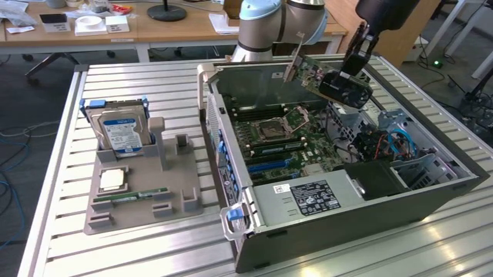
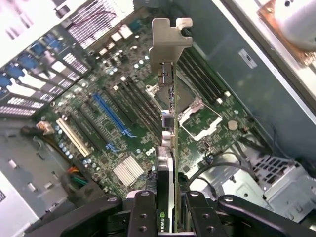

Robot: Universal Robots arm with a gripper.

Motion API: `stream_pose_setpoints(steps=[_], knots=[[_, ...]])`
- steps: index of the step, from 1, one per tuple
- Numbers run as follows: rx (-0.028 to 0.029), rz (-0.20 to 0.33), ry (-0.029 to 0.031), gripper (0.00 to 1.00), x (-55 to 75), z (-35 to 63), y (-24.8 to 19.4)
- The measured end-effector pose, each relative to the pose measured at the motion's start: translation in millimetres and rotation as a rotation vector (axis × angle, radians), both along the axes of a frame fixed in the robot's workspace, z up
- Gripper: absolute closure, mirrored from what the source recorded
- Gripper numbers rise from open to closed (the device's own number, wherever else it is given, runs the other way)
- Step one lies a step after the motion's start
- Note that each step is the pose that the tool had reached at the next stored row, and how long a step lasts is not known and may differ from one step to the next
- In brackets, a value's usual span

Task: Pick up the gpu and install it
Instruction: 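Insert the gpu into the slot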

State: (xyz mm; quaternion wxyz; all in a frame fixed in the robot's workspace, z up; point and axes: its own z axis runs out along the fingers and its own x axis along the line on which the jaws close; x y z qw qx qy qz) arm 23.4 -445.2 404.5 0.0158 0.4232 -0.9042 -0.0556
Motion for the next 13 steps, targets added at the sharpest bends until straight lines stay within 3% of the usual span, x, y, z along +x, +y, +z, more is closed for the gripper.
stream_pose_setpoints(steps=[13], knots=[[0.0000, 0.237, 0.0000, 0.73, 0.0, -1.9, 0.0]])
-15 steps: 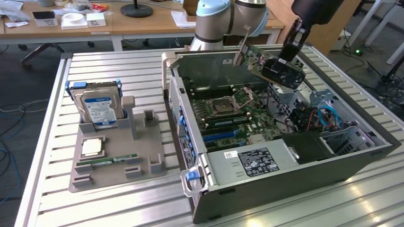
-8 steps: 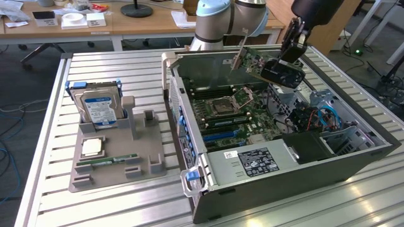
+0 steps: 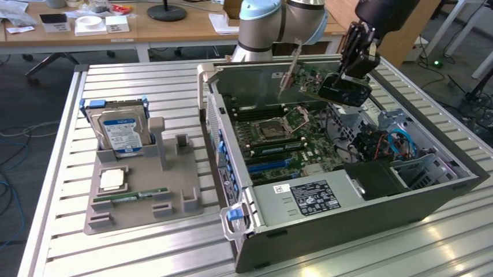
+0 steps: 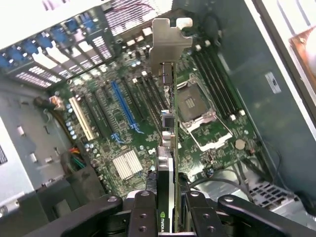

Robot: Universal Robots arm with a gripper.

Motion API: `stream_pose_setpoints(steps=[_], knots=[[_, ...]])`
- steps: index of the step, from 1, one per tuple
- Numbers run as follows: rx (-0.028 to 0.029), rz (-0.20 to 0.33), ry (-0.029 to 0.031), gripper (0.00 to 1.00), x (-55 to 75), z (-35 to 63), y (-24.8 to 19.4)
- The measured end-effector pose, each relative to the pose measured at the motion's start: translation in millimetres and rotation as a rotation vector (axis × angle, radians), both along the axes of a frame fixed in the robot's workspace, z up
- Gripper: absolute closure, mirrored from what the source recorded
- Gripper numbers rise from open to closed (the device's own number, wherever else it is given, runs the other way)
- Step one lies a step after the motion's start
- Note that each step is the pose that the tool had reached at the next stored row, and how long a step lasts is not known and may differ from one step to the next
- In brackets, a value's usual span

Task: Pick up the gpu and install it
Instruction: 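Insert the gpu into the slot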

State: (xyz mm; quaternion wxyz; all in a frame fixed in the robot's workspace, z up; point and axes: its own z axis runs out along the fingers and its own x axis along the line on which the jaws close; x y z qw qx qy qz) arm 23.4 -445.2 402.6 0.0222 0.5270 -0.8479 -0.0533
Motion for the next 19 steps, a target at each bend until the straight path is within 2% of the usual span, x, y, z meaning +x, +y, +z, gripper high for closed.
stream_pose_setpoints(steps=[10, 15, 17, 19], knots=[[0.0000, 0.180, -0.0001, 0.73, 0.0, -1.4, 0.0], [0.0000, 0.193, 0.0001, 0.73, 0.0, -1.9, 0.1], [-0.0006, 0.199, -0.0048, 0.73, -0.3, -3.0, 0.1], [-0.0015, 0.206, -0.0143, 0.73, -0.8, -4.5, 0.0]])
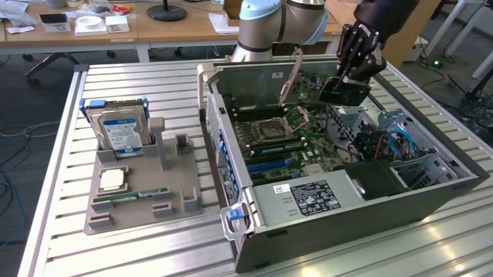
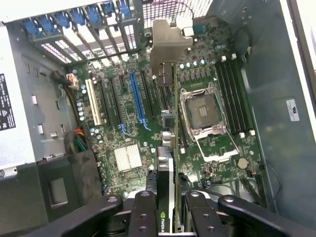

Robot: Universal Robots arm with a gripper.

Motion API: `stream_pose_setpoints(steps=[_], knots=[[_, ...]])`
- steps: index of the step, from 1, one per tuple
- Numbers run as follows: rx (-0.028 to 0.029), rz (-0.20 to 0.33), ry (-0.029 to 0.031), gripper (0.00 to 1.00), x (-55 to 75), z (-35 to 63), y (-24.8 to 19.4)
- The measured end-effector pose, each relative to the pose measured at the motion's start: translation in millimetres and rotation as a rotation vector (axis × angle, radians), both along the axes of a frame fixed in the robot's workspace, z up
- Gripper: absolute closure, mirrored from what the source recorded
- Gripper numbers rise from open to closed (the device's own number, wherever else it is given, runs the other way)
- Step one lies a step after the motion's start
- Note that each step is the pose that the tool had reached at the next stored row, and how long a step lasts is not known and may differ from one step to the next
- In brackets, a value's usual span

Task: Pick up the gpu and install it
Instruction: 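Insert the gpu into the slot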

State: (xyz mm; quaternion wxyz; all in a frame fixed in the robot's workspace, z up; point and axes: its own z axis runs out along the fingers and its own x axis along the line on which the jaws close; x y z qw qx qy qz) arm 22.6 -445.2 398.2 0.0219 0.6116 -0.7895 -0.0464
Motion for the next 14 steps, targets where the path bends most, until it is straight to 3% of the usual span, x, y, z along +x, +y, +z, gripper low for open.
stream_pose_setpoints(steps=[6, 14], knots=[[0.0000, 0.026, -0.0300, 0.73, -0.6, -3.9, 0.0], [0.0013, 0.130, -0.0535, 0.73, -0.6, -11.9, 0.0]])
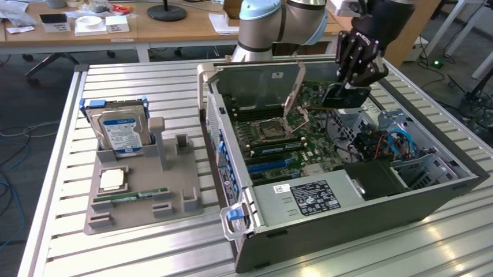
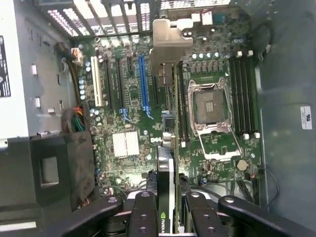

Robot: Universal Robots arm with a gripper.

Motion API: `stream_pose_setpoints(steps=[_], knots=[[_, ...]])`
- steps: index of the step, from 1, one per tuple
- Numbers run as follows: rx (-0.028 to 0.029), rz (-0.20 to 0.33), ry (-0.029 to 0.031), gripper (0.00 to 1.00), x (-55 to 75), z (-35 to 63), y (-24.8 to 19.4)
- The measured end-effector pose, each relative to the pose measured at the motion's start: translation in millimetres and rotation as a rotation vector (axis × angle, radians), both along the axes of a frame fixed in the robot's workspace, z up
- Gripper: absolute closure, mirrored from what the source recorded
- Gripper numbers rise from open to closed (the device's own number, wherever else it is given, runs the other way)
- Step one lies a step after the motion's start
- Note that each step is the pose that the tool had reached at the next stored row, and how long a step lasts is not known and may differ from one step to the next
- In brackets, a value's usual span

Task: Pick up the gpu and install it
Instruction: 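Insert the gpu into the slot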

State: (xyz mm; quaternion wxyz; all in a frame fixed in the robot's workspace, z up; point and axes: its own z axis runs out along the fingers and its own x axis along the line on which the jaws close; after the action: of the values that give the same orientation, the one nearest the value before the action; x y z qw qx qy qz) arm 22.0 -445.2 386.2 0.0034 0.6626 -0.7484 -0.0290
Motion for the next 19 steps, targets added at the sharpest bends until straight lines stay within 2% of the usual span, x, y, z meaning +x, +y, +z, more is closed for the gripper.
stream_pose_setpoints(steps=[9, 14, 19], knots=[[-0.0002, 0.062, -0.0233, 0.73, -0.7, -7.6, 0.0], [-0.0005, 0.073, -0.0403, 0.73, -4.0, -12.2, 0.0], [-0.0007, 0.074, -0.0405, 0.73, -4.2, -12.3, 0.0]])
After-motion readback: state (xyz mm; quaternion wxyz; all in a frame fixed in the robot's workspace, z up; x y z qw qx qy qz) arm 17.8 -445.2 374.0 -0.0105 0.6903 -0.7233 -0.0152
